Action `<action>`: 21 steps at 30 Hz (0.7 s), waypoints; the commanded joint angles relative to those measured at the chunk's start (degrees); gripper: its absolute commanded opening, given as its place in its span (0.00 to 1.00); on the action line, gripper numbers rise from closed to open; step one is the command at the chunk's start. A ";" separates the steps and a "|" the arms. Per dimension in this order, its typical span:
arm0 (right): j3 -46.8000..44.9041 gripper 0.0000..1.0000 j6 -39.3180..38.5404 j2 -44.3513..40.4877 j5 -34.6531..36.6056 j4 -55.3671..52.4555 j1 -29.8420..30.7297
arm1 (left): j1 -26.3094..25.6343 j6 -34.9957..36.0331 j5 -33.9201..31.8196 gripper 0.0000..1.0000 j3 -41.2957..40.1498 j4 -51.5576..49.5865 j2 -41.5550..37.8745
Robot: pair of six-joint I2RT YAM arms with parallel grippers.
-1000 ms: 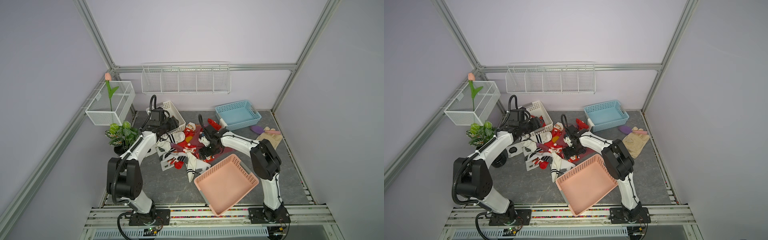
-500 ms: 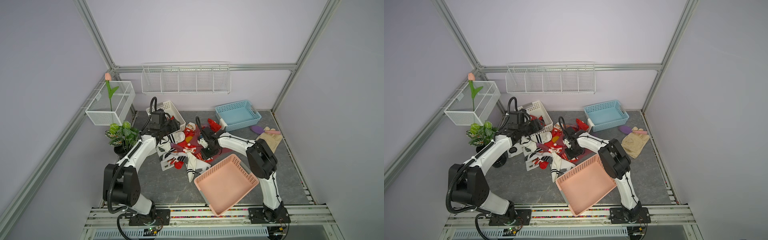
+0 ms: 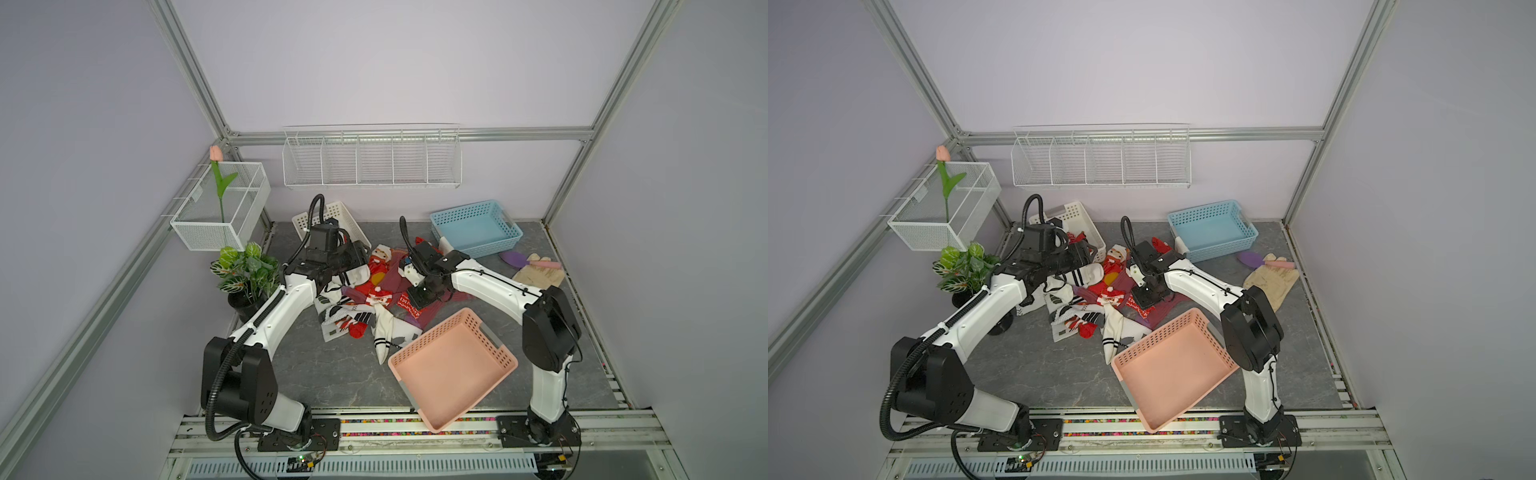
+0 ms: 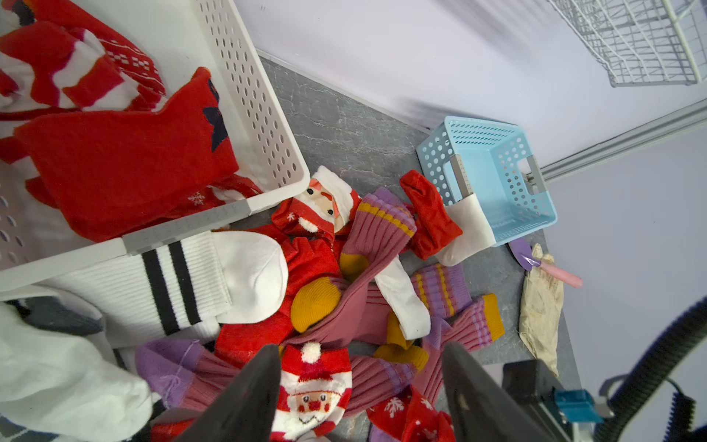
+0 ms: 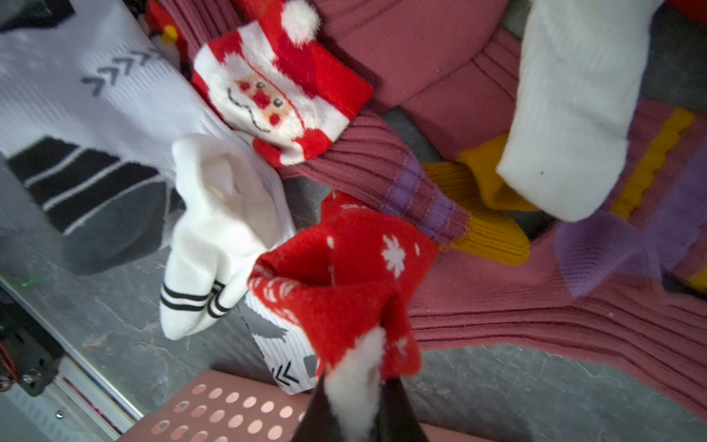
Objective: Sort the socks into the basket by color
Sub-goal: Pick up the sock from the center of the board.
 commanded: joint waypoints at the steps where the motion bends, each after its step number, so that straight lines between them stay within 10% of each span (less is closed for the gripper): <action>1: 0.65 0.11 0.80 -2.01 -3.83 -0.21 -1.21 | -1.11 1.09 2.00 0.62 -1.94 0.45 -1.80; 21: -2.36 0.11 10.20 -7.08 -22.61 11.85 -7.13 | -7.92 -7.70 14.51 0.64 -14.30 20.97 -4.16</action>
